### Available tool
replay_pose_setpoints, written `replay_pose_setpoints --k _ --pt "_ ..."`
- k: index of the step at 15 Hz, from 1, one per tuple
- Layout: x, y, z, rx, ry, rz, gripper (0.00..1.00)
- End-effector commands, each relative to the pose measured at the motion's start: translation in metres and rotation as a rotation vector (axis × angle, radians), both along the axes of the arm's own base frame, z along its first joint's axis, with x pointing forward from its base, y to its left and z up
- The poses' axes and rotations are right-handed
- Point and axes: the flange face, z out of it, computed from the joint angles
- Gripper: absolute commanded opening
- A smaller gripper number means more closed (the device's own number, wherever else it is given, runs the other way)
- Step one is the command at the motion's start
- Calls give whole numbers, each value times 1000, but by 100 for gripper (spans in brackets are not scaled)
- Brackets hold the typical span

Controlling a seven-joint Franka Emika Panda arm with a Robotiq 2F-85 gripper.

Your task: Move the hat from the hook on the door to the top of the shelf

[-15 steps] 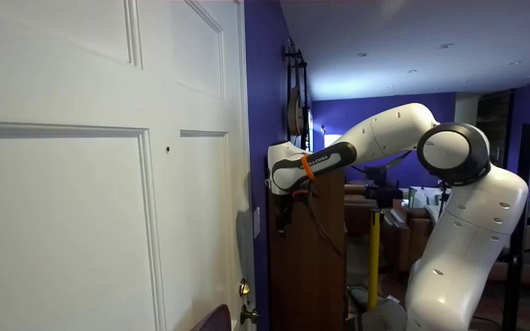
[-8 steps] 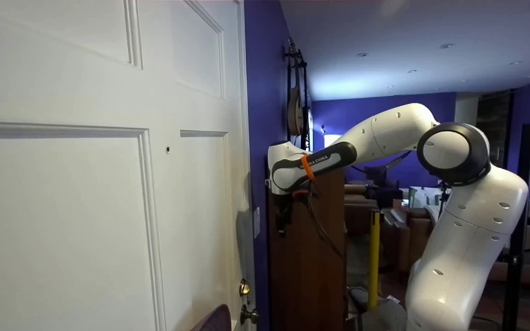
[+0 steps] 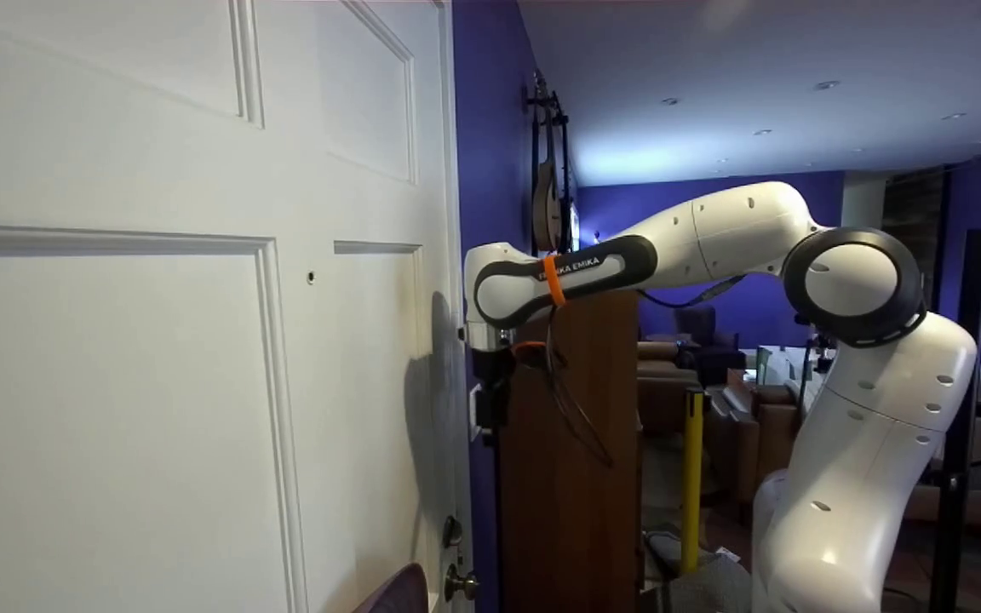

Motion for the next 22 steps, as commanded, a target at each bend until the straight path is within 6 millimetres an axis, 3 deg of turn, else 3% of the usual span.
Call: replay_pose_setpoints --k 1,2,3,6,14,19,22 --pt "4 59 22 87 23 12 100" --pt "3 77 25 98 27 10 100" --pt "3 55 15 61 9 20 100" --pt "2 80 20 69 13 26 100" --pt "3 76 20 72 14 19 100" --pt "-15 125 16 101 71 60 100" --pt "-36 153 -2 99 101 53 100"
